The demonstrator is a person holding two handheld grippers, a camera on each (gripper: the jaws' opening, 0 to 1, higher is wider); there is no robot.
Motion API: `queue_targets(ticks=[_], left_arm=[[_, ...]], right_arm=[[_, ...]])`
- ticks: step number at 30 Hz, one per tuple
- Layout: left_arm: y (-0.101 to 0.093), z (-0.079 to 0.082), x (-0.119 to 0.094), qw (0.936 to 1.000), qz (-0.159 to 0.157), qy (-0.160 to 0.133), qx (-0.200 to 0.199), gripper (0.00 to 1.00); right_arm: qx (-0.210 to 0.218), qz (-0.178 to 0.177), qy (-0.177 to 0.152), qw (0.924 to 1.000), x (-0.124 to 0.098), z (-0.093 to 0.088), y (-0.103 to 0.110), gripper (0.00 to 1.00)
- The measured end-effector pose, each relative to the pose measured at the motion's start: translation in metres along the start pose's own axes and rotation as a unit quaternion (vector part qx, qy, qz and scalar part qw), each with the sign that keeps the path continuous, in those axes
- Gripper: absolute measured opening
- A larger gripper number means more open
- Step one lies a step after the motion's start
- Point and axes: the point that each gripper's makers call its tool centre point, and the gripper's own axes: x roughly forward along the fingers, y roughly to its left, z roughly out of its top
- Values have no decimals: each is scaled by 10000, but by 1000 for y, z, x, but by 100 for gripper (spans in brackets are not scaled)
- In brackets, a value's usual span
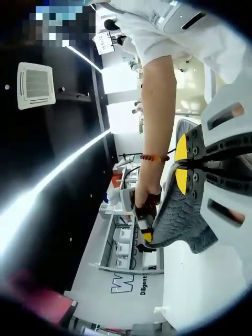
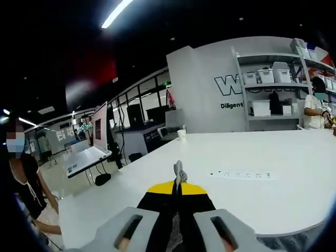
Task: Open the folded towel by lifting each exposed corner and separating the folded layers until the towel lies flat within the target outline without major curled edges
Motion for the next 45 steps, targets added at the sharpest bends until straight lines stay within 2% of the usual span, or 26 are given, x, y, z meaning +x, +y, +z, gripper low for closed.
queue_targets(ticks=[19,26,34,45], left_arm=[[9,10,-13,9999,105,-52,65,0],[11,17,-25,9997,173,-161,106,0],[17,24,-39,9991,280,-263,162,0],[23,31,-47,9985,393,-296,236,0]], right_arm=[[-36,163,-102,9998,10,10,18,0],[-97,309,-162,9993,14,16,36,0],[-204,476,-194,9985,12,15,61,0],[-244,509,-236,9981,11,16,73,0]])
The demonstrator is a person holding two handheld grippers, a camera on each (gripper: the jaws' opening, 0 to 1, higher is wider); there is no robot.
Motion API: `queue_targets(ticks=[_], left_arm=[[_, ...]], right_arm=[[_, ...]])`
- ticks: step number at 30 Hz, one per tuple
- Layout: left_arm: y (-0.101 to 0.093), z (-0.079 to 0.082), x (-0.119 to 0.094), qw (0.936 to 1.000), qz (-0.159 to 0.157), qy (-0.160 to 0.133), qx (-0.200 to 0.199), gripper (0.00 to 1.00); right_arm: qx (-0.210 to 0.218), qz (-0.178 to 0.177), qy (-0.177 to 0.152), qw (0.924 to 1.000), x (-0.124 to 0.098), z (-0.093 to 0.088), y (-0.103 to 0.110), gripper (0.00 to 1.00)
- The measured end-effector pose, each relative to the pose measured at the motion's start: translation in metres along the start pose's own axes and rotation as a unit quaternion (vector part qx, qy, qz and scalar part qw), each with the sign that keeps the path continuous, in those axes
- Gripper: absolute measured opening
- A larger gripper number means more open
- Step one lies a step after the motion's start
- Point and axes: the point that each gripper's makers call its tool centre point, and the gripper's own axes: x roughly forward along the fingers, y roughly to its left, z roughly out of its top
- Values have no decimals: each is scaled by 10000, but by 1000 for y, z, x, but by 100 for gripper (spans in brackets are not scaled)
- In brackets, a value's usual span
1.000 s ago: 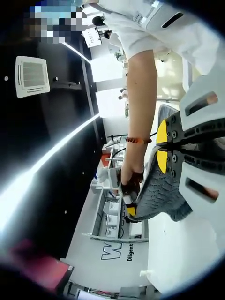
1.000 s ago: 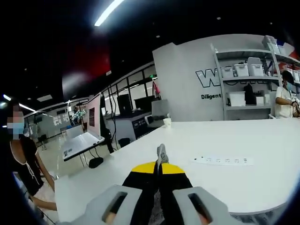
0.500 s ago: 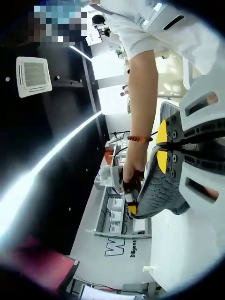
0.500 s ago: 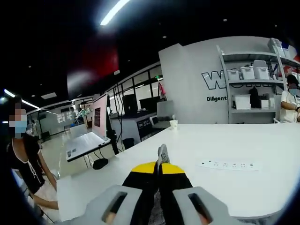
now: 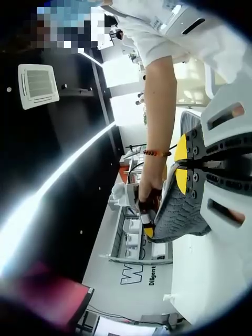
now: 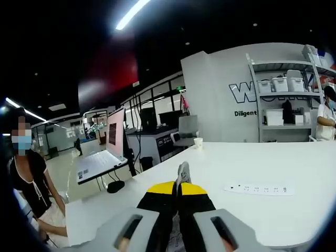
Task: Open the folded towel by lifting each exposed corner and separating the folded layers until the towel lies flat within the target outline without major curled edges
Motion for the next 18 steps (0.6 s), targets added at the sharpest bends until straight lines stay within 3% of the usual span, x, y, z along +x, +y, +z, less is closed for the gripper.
queue_targets(ticks=[8,18], left_arm=[[6,7,-9,9999,89,-88,35,0],[13,5,-18,9997,197,-93,55,0]], right_arm=[[65,92,-89,9999,11,12,0,0],[24,148,-91,9998,21,12,3,0]])
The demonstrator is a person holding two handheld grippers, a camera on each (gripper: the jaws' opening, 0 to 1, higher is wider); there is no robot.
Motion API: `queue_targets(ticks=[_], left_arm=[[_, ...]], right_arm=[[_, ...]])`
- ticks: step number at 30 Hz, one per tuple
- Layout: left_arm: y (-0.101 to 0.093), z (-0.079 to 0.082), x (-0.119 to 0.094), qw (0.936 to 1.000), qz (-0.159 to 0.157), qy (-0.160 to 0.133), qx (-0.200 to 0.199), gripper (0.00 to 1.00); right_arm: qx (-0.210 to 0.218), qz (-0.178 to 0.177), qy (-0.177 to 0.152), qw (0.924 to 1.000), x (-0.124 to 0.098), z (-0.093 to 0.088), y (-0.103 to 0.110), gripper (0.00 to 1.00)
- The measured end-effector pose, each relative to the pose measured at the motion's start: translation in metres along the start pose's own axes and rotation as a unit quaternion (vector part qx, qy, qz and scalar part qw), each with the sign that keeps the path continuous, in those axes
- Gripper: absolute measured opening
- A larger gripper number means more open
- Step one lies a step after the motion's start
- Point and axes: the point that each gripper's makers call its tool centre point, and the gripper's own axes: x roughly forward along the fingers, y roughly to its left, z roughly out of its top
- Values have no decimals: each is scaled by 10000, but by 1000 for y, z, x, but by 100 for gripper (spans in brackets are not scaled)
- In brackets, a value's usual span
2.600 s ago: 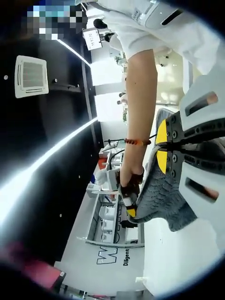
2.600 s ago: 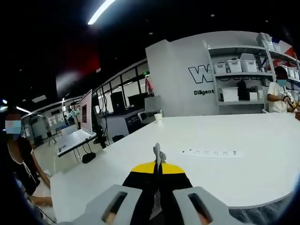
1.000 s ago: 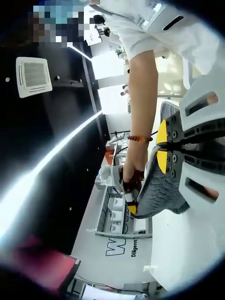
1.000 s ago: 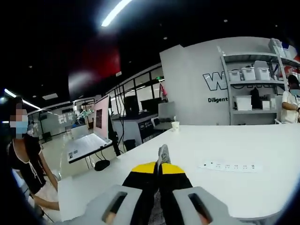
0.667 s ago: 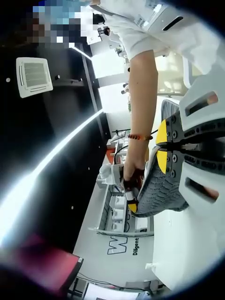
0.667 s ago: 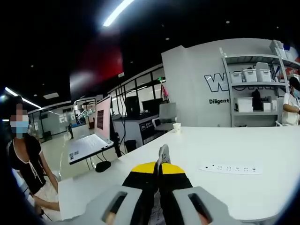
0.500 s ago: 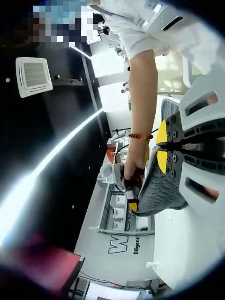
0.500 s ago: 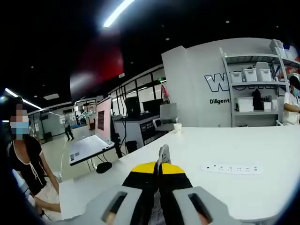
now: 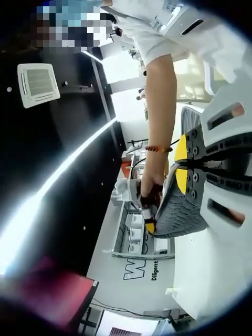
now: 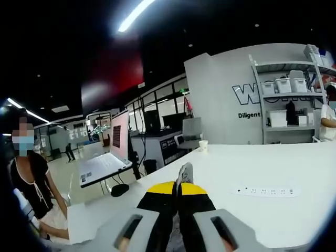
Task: Open the folded towel by lifting each exposed corner and separating the folded layers until the towel lies flat within the target outline without major curled edges
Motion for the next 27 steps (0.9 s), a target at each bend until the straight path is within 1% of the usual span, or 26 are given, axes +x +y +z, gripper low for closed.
queue_targets(ticks=[2,13,17,21,27], left_arm=[[3,1,-3,10000,15,-11,4,0],[18,4,-12,9998,203,-30,72,0],[23,4,-15,9996,264,-36,101,0],[28,0,-20,9992,351,23,183,0],[36,0,-29,9988,445,11,183,0]], right_arm=[[20,36,-18,10000,4,3,-1,0],[6,82,-105,9999,11,8,2,0],[70,101,-124,9998,13,7,4,0],[81,95,-134,9998,18,5,5,0],[117,142,-133,9997,21,-1,13,0]])
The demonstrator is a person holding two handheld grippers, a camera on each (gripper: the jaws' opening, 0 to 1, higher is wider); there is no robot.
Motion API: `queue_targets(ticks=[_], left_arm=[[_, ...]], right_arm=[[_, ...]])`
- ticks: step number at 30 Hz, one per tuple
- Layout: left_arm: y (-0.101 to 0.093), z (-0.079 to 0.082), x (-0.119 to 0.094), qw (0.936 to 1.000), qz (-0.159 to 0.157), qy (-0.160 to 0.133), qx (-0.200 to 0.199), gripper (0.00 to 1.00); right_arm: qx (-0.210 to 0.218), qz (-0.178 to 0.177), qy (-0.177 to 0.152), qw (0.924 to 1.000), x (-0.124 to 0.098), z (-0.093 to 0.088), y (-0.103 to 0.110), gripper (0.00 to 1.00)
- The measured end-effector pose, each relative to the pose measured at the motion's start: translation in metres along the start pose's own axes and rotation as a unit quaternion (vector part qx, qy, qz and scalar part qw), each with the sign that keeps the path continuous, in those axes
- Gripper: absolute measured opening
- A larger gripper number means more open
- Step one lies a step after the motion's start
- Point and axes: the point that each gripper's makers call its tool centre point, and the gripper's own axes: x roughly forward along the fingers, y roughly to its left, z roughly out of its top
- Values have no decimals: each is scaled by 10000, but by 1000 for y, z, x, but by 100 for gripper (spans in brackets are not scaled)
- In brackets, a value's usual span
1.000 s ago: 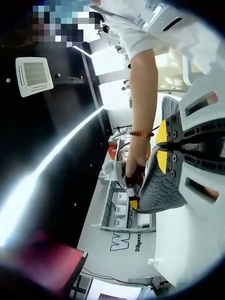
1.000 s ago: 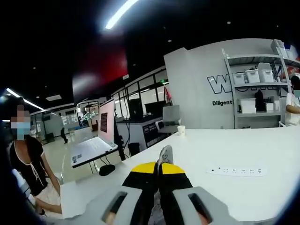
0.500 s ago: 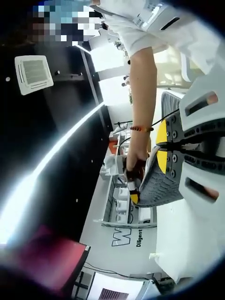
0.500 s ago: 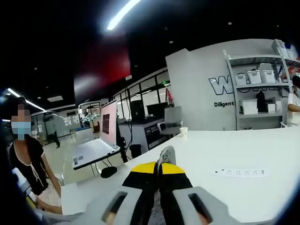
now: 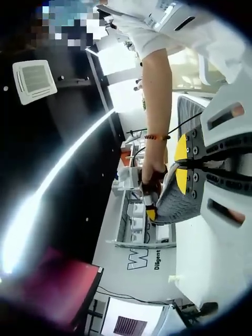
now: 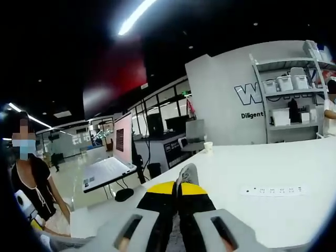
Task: Open the folded towel by lifting each exposed corner and separating the folded layers until the towel lies flat within the target outline without major curled edges
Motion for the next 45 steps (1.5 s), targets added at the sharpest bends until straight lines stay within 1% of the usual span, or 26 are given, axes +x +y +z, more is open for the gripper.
queue_targets(ticks=[6,10,12,15,27,32,35,36,41,45], left_arm=[[5,-8,-6,9998,62,103,129,0],[10,-12,-11,9998,119,128,104,0],[12,-15,-13,9997,137,181,116,0],[16,-21,-16,9994,185,253,109,0],[18,-27,-24,9994,233,265,63,0],[19,-31,-25,9992,243,325,62,0],[18,-33,-25,9992,217,328,17,0],[19,-34,-25,9989,258,375,66,0],[21,-36,-27,9988,267,411,68,0],[24,-38,-31,9984,349,435,66,0]], right_arm=[[-11,-3,17,10000,4,-6,1,0],[22,-2,24,10000,3,-13,2,0],[32,-7,63,10000,4,-14,3,0],[84,-6,88,9999,5,-22,4,0],[74,29,146,9999,12,-33,8,0],[111,28,191,9998,14,-39,7,0],[98,23,202,9997,16,-38,7,0],[89,3,216,9997,17,-39,6,0],[92,10,237,9997,20,-42,6,0],[80,30,263,9996,23,-44,7,0]])
